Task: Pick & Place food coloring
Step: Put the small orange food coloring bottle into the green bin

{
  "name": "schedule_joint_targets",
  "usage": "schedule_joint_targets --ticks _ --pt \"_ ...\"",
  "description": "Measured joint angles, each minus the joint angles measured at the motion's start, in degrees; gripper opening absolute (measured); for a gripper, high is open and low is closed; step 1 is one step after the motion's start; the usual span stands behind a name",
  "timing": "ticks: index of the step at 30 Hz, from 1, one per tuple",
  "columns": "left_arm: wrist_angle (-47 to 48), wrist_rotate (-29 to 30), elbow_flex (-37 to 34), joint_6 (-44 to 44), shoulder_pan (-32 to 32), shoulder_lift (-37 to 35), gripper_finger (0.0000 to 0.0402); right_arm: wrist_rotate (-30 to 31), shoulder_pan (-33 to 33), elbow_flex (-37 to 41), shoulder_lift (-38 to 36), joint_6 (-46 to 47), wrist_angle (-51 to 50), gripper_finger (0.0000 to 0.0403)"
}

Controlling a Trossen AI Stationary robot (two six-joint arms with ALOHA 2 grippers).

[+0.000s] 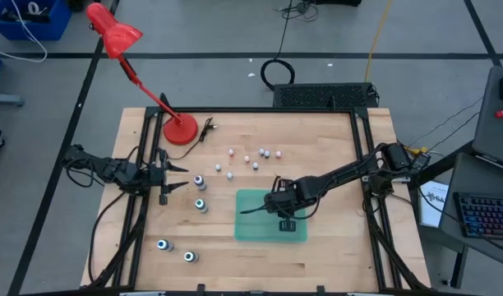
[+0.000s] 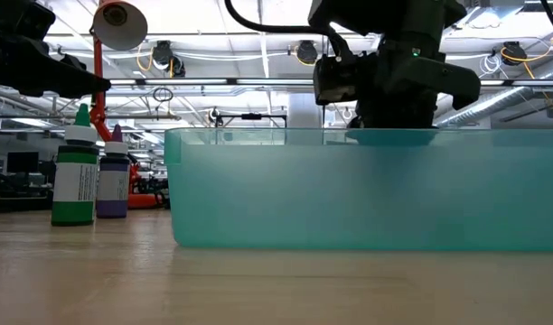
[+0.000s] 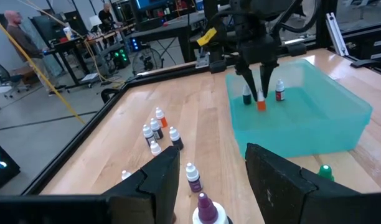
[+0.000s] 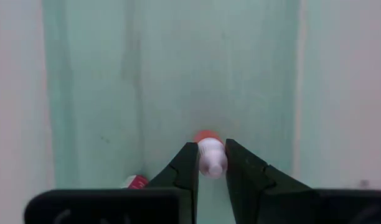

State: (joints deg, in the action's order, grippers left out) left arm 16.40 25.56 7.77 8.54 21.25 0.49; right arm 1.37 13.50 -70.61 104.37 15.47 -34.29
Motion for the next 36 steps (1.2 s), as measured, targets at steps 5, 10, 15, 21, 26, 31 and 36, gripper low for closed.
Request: schedule_joint_targets --ticks 5,10,15,21,26,31,36 --pt "0.01 0.00 0.00 0.02 0.00 0.00 0.0186 -0.07 0.00 0.02 -0.06 1.13 -0.21 0.0106" --pt "0.00 0.00 0.00 0.00 -0.02 0.00 0.0186 -0.17 0.00 0.02 -0.08 2.88 -0.21 0.0164" --pt "0.02 0.00 0.00 0.02 -0.01 0.00 0.0186 -0.18 -0.16 -1.59 -1.12 2.83 -3.48 0.0184" --pt "-0.01 0.00 0.00 0.00 -0.01 0.00 0.0186 0.87 -2.12 -2.75 -8.67 1.87 -5.46 0.0177" --pt "0.02 0.00 0.00 0.01 -0.02 0.00 0.0186 11.71 -5.84 -2.81 -16.04 -4.11 -5.77 0.0170" --pt "0.02 0.00 0.00 0.00 -0.01 -0.02 0.0186 13.35 -15.58 -2.84 -17.83 -8.99 -5.98 0.0173" --pt "0.02 0.00 0.00 0.00 -0.02 0.00 0.0186 8.20 -24.72 -2.84 -15.49 -15.91 -6.24 0.0188"
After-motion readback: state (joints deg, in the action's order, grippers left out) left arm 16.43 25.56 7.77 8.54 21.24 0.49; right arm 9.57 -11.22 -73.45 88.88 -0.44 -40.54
